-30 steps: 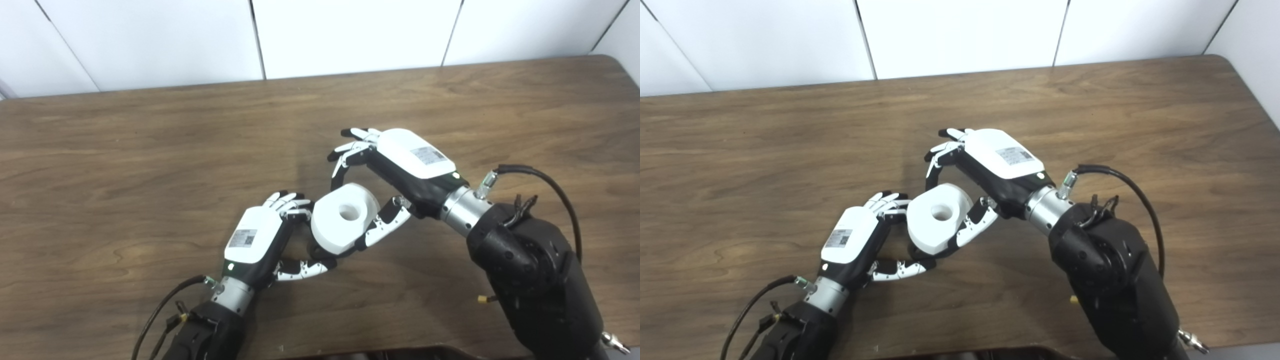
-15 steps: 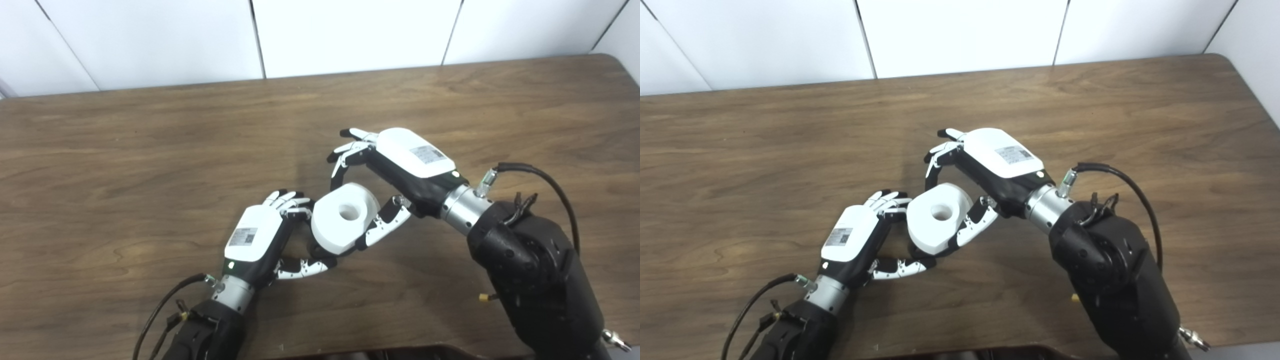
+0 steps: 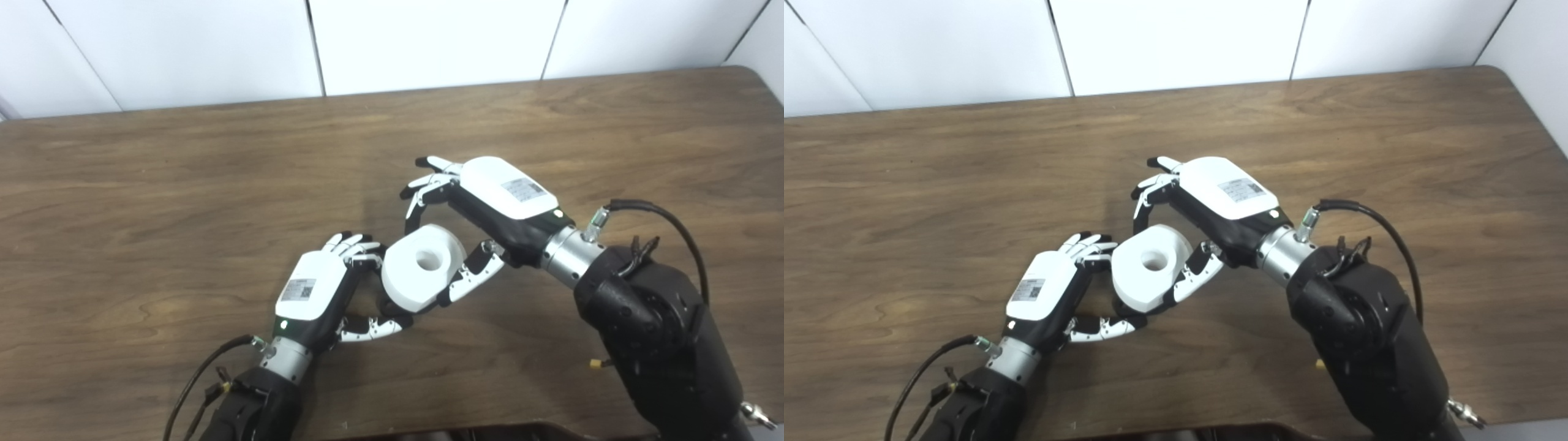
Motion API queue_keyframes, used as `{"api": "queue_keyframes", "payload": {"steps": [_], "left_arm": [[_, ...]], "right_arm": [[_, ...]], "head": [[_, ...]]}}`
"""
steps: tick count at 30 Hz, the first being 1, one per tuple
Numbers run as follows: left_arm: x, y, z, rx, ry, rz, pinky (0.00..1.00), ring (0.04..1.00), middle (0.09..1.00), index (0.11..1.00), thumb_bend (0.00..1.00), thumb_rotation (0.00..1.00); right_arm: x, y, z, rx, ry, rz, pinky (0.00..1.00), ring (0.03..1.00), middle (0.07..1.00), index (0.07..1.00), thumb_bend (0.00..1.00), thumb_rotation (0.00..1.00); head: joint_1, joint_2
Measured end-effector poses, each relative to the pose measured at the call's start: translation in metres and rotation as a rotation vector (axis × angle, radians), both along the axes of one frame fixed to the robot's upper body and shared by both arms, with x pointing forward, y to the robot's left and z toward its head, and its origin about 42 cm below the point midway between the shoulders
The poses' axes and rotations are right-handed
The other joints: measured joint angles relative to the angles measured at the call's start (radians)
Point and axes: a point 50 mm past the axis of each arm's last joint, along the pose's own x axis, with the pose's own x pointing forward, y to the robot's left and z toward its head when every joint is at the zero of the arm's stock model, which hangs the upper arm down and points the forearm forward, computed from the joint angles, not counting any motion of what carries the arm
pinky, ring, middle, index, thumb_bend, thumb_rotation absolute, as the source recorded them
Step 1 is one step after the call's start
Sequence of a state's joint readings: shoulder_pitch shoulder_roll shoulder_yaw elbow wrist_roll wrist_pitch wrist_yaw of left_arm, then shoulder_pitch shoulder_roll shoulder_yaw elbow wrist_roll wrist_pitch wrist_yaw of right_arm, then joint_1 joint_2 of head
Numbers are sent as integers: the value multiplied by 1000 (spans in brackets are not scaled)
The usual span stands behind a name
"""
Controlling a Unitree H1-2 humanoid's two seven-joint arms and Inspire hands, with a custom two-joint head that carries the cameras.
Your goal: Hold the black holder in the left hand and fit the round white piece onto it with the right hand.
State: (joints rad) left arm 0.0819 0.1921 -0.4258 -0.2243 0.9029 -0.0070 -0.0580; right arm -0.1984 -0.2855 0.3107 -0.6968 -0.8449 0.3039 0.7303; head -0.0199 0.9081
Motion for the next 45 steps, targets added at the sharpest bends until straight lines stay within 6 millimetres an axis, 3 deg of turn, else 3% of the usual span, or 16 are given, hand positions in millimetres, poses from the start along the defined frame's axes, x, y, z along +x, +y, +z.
{"api": "queue_keyframes", "payload": {"steps": [45], "left_arm": [[1,-3,3,5,12,3,939,881,793,489,517,45]], "right_arm": [[6,-6,3,-92,44,21,916,963,798,482,524,132]], "head": [[-2,6]]}}
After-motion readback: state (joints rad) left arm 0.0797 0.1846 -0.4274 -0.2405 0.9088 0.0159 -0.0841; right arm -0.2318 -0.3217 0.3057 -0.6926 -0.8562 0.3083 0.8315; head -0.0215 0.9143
